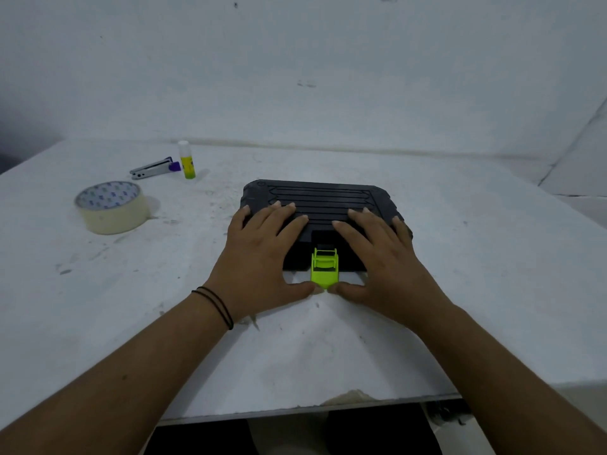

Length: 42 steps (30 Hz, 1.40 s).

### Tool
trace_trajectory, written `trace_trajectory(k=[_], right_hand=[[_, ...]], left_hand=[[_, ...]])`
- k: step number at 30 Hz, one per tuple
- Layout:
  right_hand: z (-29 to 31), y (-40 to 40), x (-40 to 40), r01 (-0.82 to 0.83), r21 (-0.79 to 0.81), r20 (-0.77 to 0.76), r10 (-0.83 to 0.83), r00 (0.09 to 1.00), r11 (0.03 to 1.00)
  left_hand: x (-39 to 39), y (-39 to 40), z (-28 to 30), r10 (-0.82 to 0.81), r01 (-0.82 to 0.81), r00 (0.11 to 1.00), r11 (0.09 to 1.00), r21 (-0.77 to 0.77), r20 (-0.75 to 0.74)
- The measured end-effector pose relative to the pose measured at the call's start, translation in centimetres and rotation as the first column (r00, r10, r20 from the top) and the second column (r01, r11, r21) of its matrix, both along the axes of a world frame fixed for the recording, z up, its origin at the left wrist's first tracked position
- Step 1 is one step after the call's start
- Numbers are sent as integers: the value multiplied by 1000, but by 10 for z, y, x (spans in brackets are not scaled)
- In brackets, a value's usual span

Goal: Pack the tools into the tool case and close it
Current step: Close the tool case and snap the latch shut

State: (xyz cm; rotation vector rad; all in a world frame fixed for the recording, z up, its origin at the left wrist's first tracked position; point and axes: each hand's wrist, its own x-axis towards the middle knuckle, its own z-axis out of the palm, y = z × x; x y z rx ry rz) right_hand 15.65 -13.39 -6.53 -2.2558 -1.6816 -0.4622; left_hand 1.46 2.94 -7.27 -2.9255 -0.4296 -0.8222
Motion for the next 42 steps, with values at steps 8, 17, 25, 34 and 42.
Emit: trace_trajectory(k=[8, 17, 25, 34, 42], right_hand=[[-13, -6, -26, 132, 201, 74, -149, 986, 971], [-25, 4, -39, 299, 174, -195, -264, 945, 938], [-23, -1, -39, 238, 227, -322, -158, 933, 944], [4, 9, -23, 101, 261, -38, -94, 995, 960], [15, 18, -6, -37, 253, -92, 62, 994, 967]], left_hand=[[-2, 9, 5, -69, 68, 997, 997, -27, -20], [-1, 8, 5, -86, 86, 996, 996, -9, -4], [-2, 9, 4, -120, 119, 993, 992, 38, 14], [7, -1, 0, -34, 33, 990, 999, 10, 136], [10, -6, 0, 5, -8, 991, 1000, 25, 133]])
